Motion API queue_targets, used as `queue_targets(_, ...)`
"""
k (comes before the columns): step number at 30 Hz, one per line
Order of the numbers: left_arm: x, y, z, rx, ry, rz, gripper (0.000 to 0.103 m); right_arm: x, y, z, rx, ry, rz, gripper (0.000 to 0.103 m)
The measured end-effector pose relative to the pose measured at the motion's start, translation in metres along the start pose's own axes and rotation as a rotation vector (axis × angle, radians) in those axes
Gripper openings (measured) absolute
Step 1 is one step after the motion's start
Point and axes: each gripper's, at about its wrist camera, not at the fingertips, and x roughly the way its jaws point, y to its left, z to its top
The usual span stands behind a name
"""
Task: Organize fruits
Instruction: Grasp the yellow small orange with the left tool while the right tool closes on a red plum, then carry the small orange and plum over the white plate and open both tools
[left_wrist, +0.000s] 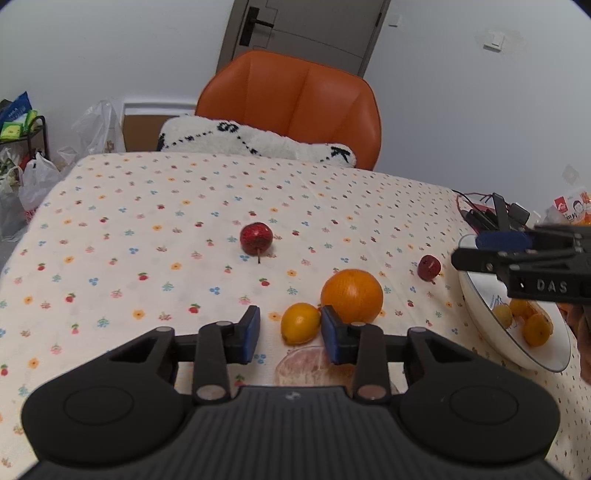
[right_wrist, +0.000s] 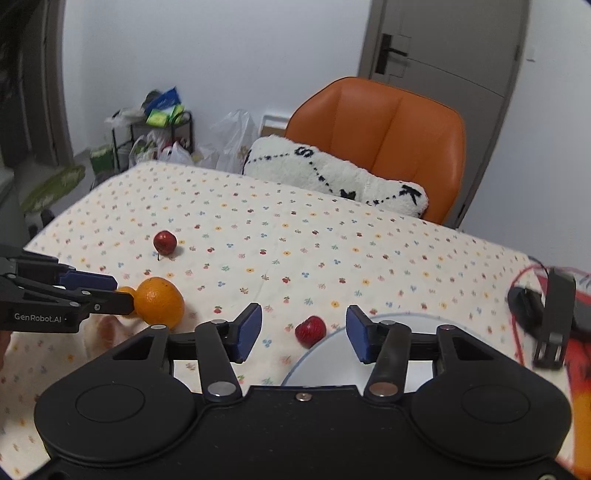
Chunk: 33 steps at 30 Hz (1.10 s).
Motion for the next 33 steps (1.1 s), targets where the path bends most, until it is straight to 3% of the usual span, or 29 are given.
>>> queue_targets(4,0.002,-0.003,-0.001,0.025,0.002,0.009,0.021,0.013,-0.002,0.008,-0.049,0.058,0.015,0.046)
queue_targets(19,-0.016,0.016,0.007,-0.048,-0.058,0.027,0.021,0.059,0.001,0.025,-0.243,0.286,0.062,0.039)
queue_targets(25,-0.028,0.022,0.010,-0.069,-0.091,0.039,0.021,0.075,0.005,0.027,-0.298,0.360,0.078,0.023)
queue_targets(33,-0.033,0.026,0.013,-0.082,-0.102,0.066,0.021,0.061,0.004,0.026,-0.254,0.312,0.082,0.022)
